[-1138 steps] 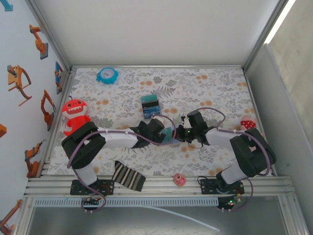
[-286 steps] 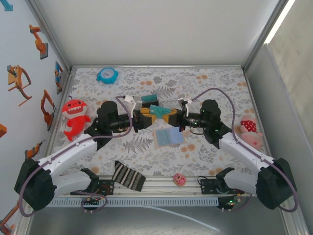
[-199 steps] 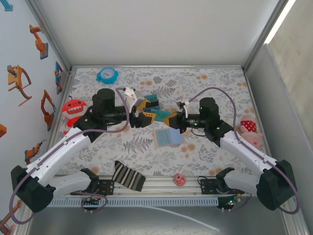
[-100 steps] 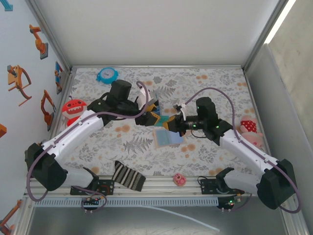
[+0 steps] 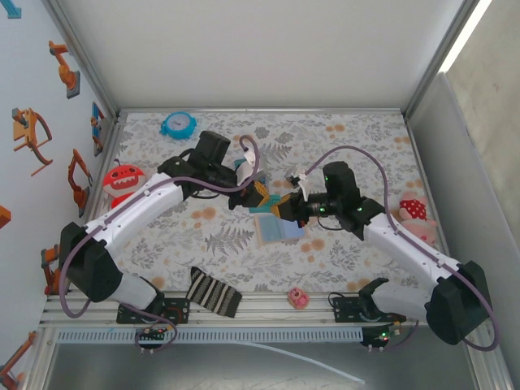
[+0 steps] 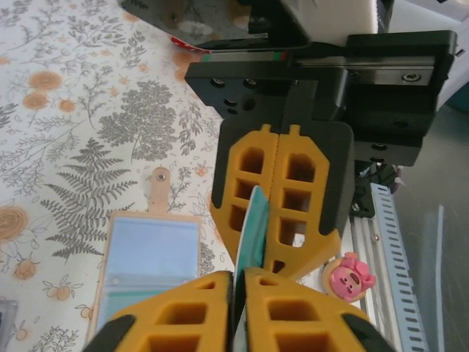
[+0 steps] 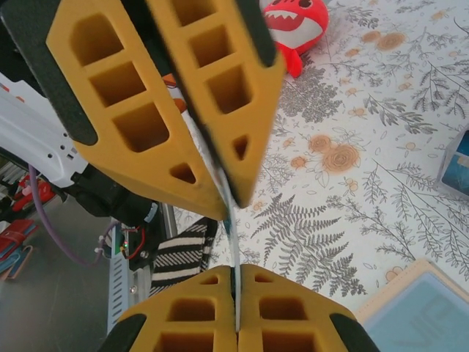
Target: Take the credit cards out of the card holder
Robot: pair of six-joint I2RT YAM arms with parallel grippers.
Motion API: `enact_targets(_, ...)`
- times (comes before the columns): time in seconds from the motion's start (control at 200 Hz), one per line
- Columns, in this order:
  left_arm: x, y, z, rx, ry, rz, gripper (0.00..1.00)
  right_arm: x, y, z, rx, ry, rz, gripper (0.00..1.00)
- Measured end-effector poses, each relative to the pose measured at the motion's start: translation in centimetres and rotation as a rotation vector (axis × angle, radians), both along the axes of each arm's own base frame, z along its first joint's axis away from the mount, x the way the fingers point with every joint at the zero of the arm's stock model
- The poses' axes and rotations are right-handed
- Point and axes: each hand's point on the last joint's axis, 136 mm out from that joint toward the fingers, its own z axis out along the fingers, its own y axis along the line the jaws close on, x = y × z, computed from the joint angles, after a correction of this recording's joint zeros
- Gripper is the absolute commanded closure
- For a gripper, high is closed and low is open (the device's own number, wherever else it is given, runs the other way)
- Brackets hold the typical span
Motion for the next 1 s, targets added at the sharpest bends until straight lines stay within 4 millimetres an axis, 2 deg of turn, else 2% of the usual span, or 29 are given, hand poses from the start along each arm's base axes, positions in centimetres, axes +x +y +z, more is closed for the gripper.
enact_targets(0.055,-0.1,0.0,-0.1,0.0,-0.004,-0.012,0.95,0.1,0.0,-0.1,-0.006,0.001,-0.007,0.96)
enact_targets(0.135,-0.1,-0.1,-0.2,-0.001,-0.015,-0.026,0.97,0.2,-0.1,-0.4,-0.019,0.004,-0.02,0.76)
enact_targets(0.225,0.2,0.0,-0.5,0.007,-0.037,-0.027,1.0,0.7,-0.4,-0.9,-0.047,-0.007,-0.049,0.63)
enact_targets(0.321,1.4,0.4,-0.7,0.019,-0.071,0.005,1.0,1.3,-0.7,-1.3,-0.079,-0.016,-0.086,0.59)
enact_targets(0.571,6.9,2.4,-2.8,0.074,-0.128,0.14,1.0,3.4,-2.3,-3.0,-0.198,-0.019,-0.235,0.53)
enact_targets(0.601,7.7,2.7,-3.2,0.082,-0.129,0.157,1.0,3.6,-2.5,-3.1,-0.212,-0.021,-0.252,0.47)
enact_targets(0.646,8.6,3.2,-3.7,0.091,-0.131,0.18,1.0,4.1,-2.9,-3.2,-0.233,-0.022,-0.284,0.45)
enact_targets(0.676,9.3,3.5,-4.0,0.095,-0.136,0.197,1.0,4.4,-3.1,-3.3,-0.246,-0.024,-0.303,0.37)
enact_targets(0.746,10.9,4.2,-4.3,0.095,-0.148,0.23,1.0,5.2,-3.5,-3.4,-0.274,-0.028,-0.348,0.35)
enact_targets(0.776,11.6,4.5,-4.5,0.094,-0.155,0.246,1.0,5.6,-3.7,-3.4,-0.285,-0.026,-0.368,0.27)
enact_targets(0.856,13.5,5.2,-4.6,0.09,-0.171,0.282,1.0,6.6,-4.2,-3.7,-0.322,-0.022,-0.419,0.27)
enact_targets(1.002,17.4,6.3,-4.7,0.08,-0.207,0.342,1.0,8.1,-5.4,-5.5,-0.421,0.016,-0.514,0.27)
